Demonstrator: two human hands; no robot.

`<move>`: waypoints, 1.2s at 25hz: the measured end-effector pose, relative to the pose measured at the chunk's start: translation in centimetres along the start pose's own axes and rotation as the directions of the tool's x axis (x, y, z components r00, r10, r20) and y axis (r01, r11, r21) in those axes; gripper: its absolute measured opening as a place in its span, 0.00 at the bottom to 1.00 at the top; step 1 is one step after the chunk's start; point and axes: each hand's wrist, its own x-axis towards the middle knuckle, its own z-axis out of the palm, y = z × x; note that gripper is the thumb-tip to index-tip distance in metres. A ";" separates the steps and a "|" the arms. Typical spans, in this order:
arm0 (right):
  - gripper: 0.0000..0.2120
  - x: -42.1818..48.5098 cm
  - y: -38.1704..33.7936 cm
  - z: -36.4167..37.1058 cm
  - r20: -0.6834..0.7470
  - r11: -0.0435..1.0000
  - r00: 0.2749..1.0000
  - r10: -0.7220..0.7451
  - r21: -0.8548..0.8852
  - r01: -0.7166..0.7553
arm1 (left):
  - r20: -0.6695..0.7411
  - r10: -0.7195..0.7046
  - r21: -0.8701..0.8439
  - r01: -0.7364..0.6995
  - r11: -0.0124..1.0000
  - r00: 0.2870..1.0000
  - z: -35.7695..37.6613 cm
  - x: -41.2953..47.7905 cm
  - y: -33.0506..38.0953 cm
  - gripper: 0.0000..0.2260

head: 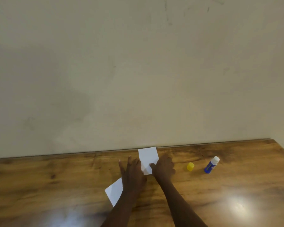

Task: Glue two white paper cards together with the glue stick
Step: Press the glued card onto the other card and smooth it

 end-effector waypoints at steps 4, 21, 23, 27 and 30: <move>0.25 1.1 0.0 0.1 0.074 0.980 0.993 0.097 0.166 -0.108 | -0.010 0.061 0.071 -0.060 0.996 0.998 0.4 -0.2 -0.5 0.22; 0.15 -0.7 2.4 -4.0 0.041 0.646 0.993 -0.111 0.762 0.041 | 0.046 -0.310 -0.142 0.313 0.939 0.950 -0.1 -9.8 -5.8 0.27; 0.15 -1.2 2.2 -4.0 0.051 0.651 0.988 -0.146 0.757 0.057 | 0.040 -0.238 -0.245 0.241 0.939 0.970 -0.2 -8.6 -5.4 0.24; 0.13 -1.4 2.4 -4.0 0.085 0.697 0.969 -0.230 0.710 0.103 | 0.015 -0.231 -0.380 0.219 0.899 0.973 -1.0 -6.1 -4.8 0.24; 0.11 -2.1 2.6 -3.5 0.102 0.732 0.953 -0.284 0.665 0.147 | -0.078 -0.324 -0.495 0.246 0.833 0.943 -0.8 -5.6 -5.2 0.26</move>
